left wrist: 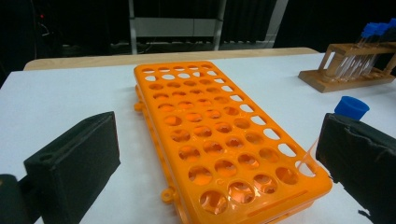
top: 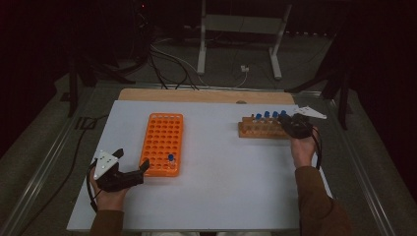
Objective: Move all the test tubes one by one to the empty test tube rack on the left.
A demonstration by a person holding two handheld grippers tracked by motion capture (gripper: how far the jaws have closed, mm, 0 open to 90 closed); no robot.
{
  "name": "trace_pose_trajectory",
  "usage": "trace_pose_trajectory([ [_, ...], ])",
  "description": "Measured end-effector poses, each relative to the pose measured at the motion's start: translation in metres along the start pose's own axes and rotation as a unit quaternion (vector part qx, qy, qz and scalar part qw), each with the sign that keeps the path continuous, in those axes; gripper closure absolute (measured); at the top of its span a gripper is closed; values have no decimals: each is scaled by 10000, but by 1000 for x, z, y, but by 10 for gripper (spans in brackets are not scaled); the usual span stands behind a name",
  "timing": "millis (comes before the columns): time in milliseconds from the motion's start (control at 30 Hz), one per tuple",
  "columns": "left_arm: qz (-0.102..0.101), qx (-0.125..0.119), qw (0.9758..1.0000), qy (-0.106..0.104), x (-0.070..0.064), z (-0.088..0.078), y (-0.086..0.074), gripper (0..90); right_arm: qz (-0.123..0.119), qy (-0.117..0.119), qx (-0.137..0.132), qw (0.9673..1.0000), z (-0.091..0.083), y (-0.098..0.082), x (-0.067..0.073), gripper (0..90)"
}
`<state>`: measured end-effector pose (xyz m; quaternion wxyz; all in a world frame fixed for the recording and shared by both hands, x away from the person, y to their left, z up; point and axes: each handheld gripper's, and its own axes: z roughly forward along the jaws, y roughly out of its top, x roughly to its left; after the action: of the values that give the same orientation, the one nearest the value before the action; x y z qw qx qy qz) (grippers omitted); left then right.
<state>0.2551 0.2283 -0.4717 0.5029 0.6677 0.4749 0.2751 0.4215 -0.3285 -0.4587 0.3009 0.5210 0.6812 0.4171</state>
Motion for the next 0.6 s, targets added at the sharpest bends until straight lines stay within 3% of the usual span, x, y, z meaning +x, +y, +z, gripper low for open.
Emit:
trace_pose_trajectory([
  [600,27,23,10000,31,0,1,0,6,-58,17,-268,9996,-18,15,-2,767],
])
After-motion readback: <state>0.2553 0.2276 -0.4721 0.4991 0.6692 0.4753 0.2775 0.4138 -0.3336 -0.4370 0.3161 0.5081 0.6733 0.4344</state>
